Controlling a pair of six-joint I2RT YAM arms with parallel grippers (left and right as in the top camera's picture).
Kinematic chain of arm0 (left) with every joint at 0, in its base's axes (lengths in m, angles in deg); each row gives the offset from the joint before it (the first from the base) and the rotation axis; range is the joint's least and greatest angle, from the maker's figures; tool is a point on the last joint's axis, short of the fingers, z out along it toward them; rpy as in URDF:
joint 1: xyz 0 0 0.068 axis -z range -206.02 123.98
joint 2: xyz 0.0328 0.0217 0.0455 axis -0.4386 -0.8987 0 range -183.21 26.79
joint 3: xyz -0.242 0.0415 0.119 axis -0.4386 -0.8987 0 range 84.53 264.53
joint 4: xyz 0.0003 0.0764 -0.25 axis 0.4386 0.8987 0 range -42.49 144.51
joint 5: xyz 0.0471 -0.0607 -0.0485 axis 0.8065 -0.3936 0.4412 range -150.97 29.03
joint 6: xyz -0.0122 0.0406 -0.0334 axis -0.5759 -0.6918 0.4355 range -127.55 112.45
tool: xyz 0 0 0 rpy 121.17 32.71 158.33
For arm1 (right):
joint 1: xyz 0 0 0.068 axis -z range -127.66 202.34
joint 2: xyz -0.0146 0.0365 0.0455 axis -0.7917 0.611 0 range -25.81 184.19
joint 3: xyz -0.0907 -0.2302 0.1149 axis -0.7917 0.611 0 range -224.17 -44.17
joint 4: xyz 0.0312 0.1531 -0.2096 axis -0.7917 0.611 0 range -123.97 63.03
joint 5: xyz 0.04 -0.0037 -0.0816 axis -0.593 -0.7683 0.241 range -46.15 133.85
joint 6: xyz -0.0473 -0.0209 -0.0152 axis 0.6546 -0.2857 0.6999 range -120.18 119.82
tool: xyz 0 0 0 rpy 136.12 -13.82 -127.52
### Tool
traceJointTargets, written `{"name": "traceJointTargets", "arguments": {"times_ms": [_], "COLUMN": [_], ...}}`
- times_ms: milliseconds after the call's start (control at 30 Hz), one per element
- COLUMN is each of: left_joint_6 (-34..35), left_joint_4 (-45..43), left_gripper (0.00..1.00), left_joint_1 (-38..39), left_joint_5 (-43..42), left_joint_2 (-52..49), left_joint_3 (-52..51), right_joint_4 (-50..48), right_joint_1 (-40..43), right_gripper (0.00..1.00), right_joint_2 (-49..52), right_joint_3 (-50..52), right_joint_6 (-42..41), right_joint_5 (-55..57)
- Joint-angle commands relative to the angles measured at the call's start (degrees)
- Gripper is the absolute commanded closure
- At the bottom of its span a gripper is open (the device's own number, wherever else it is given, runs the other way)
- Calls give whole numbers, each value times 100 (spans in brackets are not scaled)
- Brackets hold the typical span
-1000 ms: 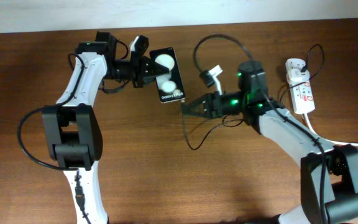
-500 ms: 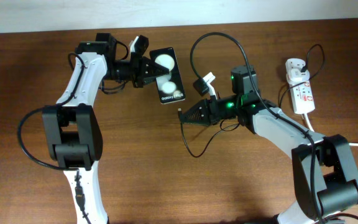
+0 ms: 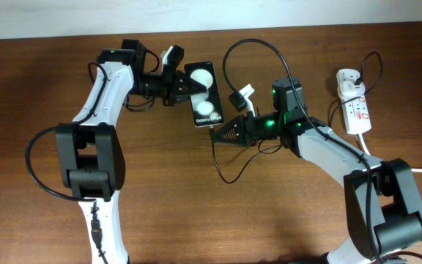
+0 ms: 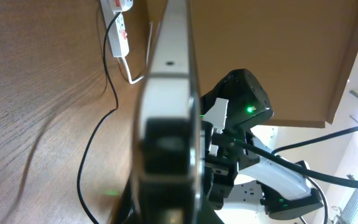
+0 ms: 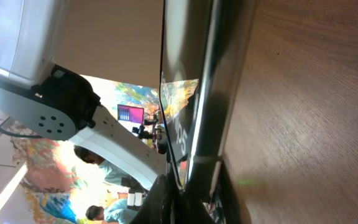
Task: Plug charger to phone and switch on socket
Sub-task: 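Push the connector into the phone's bottom port with the right gripper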
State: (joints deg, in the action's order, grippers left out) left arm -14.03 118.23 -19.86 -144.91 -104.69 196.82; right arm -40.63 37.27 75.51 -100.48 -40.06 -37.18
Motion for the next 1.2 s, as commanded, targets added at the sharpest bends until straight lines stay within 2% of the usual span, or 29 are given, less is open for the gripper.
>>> {"name": "traceJointTargets", "arguments": {"times_ms": [0, 1167], "left_joint_6": [-138, -140], "left_joint_4": [11, 44], "left_gripper": [100, 100], "left_joint_1": [-13, 232], "left_joint_5": [-162, -450], "left_joint_2": [219, 219], "left_joint_3": [42, 42], "right_joint_4": [-2, -7], "right_joint_1": [-28, -28], "right_gripper": [96, 96], "right_joint_2": [33, 33], "right_joint_3": [-35, -35], "right_joint_6": [37, 37], "right_joint_5": [72, 227]}}
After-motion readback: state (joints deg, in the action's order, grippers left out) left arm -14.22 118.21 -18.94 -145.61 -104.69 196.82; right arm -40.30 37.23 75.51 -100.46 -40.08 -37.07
